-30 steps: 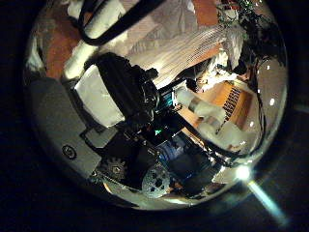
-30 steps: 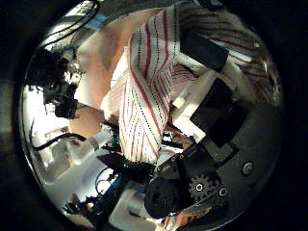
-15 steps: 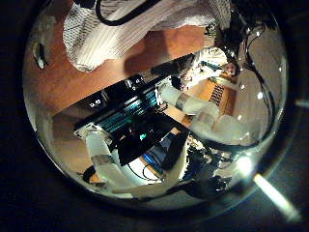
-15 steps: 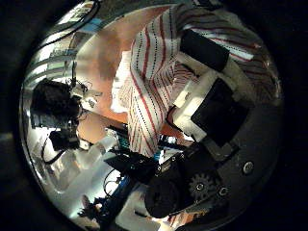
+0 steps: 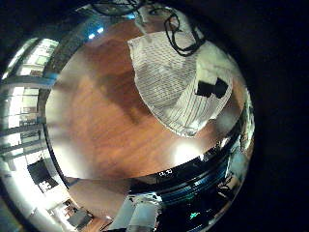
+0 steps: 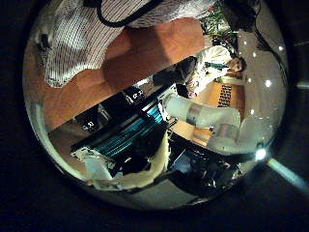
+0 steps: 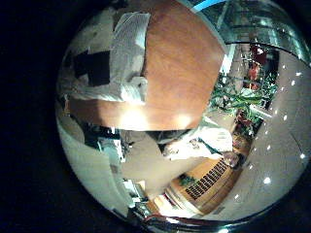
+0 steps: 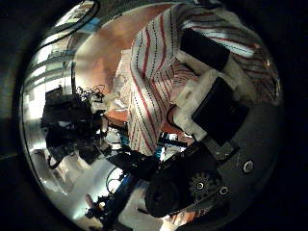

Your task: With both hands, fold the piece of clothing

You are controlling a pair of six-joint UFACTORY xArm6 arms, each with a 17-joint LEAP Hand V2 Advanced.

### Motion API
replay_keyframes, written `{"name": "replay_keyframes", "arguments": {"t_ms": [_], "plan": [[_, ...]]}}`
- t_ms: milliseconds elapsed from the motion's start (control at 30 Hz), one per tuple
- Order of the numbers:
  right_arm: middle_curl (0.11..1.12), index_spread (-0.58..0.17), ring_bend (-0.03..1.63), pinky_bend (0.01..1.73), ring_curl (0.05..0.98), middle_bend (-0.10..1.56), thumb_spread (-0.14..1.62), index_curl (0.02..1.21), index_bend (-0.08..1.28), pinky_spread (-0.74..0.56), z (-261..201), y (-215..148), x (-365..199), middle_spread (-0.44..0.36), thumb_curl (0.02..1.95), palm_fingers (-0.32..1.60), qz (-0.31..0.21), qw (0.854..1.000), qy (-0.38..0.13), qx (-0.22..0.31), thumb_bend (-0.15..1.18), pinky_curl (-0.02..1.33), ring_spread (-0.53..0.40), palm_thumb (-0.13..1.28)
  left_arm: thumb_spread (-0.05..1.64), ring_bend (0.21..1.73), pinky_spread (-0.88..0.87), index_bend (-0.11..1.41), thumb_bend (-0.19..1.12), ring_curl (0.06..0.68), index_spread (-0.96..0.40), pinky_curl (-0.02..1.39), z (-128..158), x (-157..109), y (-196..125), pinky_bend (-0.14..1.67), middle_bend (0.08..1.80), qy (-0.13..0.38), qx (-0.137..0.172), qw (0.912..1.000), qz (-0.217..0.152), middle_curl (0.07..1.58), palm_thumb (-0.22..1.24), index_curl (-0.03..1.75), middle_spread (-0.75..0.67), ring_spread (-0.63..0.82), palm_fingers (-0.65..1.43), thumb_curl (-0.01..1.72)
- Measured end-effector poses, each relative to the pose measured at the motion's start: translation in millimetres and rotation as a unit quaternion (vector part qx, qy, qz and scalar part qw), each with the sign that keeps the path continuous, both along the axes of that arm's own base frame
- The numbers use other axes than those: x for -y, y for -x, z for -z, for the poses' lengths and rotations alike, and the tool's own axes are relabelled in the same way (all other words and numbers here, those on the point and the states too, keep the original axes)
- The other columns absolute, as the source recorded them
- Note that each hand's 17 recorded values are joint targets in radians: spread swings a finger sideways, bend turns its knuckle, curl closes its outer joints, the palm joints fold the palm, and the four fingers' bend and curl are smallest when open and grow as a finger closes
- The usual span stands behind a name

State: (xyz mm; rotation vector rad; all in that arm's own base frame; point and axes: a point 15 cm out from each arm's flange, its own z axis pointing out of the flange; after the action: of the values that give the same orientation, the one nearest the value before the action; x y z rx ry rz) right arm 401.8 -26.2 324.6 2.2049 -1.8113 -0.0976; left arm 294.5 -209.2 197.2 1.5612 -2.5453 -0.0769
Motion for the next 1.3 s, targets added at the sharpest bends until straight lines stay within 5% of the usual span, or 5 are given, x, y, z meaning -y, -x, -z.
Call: {"name": "replay_keyframes", "arguments": {"t_ms": [267,567,767,1000,1300], "plan": [[0.84,-0.373,1.36,1.25,0.729,1.23,1.29,1.04,0.85,-0.23,0.3,4.0,0.1,-0.160,0.53,1.07,0.001,1.000,0.000,-0.008,-0.01,0.88,-0.214,0.95,0.98,0.93,0.04,0.14,-0.03,0.347,-0.03,0.51,14.7,-4.8,-16.5,0.81,0.31,-0.032,0.028,0.9988,-0.023,0.47,0.15,0.49,0.10,0.04,0.04,0.30],[0.84,-0.379,1.36,1.24,0.734,1.23,1.28,1.05,0.83,-0.23,-0.6,6.7,-0.1,-0.160,0.53,1.07,0.002,1.000,0.000,-0.010,-0.01,0.90,-0.215,0.97,0.96,0.89,0.06,0.17,-0.03,0.318,0.05,0.48,30.2,-1.2,-33.1,0.77,0.36,-0.048,0.041,0.9974,-0.035,0.46,0.15,0.42,0.12,0.06,0.12,0.30],[0.84,-0.384,1.35,1.23,0.737,1.23,1.28,1.06,0.82,-0.23,0.5,8.5,0.0,-0.160,0.53,1.07,0.002,1.000,0.000,-0.011,-0.01,0.92,-0.216,0.98,0.97,0.90,-0.04,0.19,-0.02,0.308,0.01,0.48,34.0,-5.1,-46.3,0.77,0.51,-0.058,0.050,0.9963,-0.038,0.52,0.18,0.43,0.01,-0.08,0.32,0.31],[0.84,-0.389,1.35,1.22,0.740,1.22,1.27,1.07,0.81,-0.23,2.8,9.2,0.0,-0.160,0.54,1.07,0.002,1.000,0.000,-0.014,-0.01,0.93,-0.216,0.99,1.13,0.97,-0.32,0.26,0.06,0.334,-0.15,0.48,30.1,-9.1,-52.2,0.84,0.71,-0.057,0.056,0.9960,-0.040,0.65,0.43,0.51,-0.20,-0.31,0.62,0.37],[0.85,-0.395,1.35,1.21,0.745,1.21,1.27,1.08,0.81,-0.23,1.4,8.2,-0.4,-0.163,0.54,1.07,0.002,1.000,-0.001,-0.012,-0.01,0.94,-0.218,0.99,1.24,0.99,-0.58,0.31,0.06,0.358,-0.34,0.50,32.2,-13.7,-56.5,0.95,0.77,-0.055,0.055,0.9962,-0.040,0.71,0.55,0.61,-0.41,-0.45,0.81,0.43]]}}
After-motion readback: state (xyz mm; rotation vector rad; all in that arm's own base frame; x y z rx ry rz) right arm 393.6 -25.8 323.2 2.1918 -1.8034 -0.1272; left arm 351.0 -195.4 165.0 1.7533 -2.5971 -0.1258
